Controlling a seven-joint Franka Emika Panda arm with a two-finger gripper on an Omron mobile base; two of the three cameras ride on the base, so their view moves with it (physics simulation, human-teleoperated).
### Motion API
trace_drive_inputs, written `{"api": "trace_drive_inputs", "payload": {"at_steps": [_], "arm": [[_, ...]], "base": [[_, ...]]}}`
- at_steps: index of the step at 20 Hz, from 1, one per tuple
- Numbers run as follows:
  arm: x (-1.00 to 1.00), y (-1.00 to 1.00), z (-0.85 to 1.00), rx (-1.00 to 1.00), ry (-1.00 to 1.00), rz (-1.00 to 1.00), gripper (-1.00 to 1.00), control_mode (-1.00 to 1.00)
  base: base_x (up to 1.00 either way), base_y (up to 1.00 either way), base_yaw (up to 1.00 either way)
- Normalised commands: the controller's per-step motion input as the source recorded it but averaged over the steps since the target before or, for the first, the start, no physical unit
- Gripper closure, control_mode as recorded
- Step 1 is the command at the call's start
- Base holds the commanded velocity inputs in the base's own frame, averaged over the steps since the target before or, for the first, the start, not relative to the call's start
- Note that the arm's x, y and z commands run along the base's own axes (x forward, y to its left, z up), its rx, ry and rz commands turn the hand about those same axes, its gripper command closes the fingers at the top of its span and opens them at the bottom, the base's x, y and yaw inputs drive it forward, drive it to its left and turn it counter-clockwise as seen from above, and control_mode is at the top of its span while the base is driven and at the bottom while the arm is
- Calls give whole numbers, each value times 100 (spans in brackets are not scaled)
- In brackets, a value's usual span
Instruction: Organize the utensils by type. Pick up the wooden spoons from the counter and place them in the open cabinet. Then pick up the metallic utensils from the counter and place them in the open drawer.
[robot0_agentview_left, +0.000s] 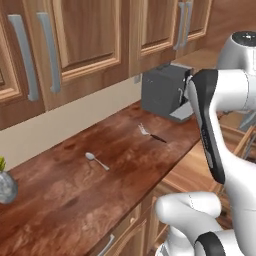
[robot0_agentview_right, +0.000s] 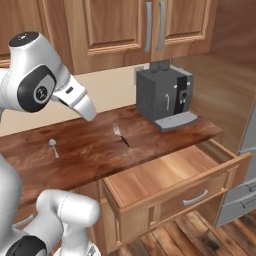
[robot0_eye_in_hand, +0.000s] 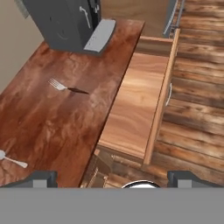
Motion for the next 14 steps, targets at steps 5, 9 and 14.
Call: {"api": "trace_drive_inputs", "payload": {"at_steps": [5,9,14], "arm": [[0,0,0,0,0,0,-100,100],[8,10,-13,-6,4,0,-100,-100],[5,34,-39,-16,23,24,-100,-100]], "base": [[40,29,-13],[34,32,-1],[0,0,0]]}}
